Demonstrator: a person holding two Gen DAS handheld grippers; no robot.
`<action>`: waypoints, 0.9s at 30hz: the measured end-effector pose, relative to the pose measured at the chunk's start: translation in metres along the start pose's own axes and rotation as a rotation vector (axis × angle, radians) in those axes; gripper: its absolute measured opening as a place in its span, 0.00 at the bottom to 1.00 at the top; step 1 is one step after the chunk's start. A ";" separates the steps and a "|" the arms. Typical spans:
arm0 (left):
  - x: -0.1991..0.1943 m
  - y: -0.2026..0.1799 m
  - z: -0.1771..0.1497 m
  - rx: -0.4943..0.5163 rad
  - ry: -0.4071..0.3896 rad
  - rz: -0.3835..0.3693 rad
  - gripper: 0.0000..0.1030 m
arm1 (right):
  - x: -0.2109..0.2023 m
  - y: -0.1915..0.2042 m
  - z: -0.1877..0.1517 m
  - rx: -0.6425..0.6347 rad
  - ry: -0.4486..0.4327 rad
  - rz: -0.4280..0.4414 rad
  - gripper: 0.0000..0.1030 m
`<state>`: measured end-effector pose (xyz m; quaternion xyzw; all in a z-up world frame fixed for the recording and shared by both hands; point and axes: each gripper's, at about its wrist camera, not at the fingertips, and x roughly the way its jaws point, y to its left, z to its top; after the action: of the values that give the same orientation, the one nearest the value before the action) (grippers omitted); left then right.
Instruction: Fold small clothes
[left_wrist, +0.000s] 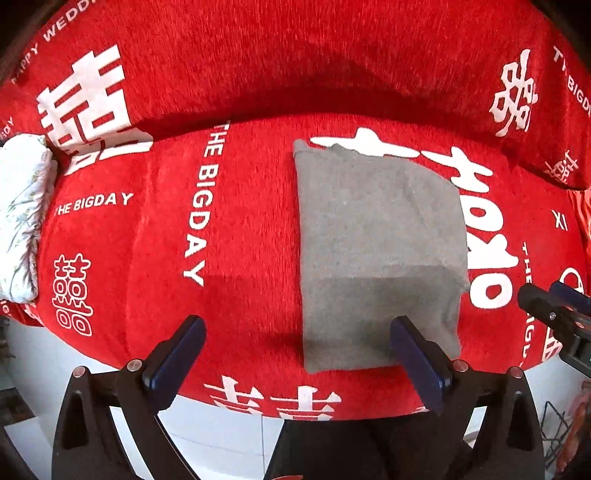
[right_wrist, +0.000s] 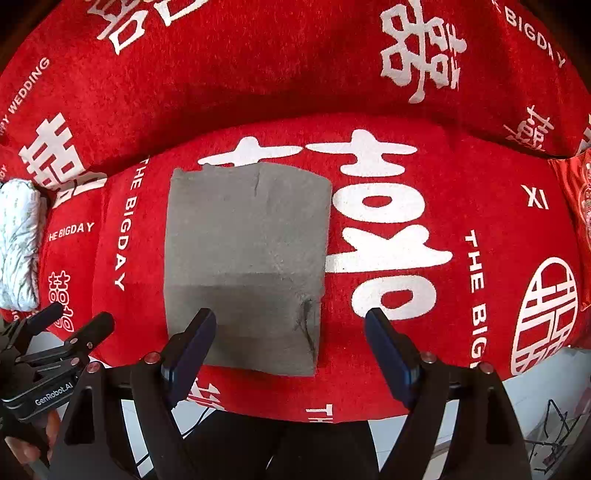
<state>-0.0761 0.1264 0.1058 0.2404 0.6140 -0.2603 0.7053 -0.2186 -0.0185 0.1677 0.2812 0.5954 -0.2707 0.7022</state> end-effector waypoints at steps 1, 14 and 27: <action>-0.002 -0.001 0.001 0.003 -0.006 0.003 0.97 | -0.001 0.001 0.000 -0.001 -0.002 -0.007 0.83; -0.021 -0.002 0.007 -0.015 -0.049 0.012 0.97 | -0.018 -0.001 0.000 0.024 -0.047 -0.050 0.83; -0.031 -0.005 0.010 -0.013 -0.071 0.014 0.97 | -0.025 0.002 0.001 0.030 -0.055 -0.053 0.83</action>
<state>-0.0752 0.1187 0.1376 0.2306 0.5886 -0.2599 0.7299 -0.2201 -0.0166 0.1923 0.2682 0.5789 -0.3059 0.7067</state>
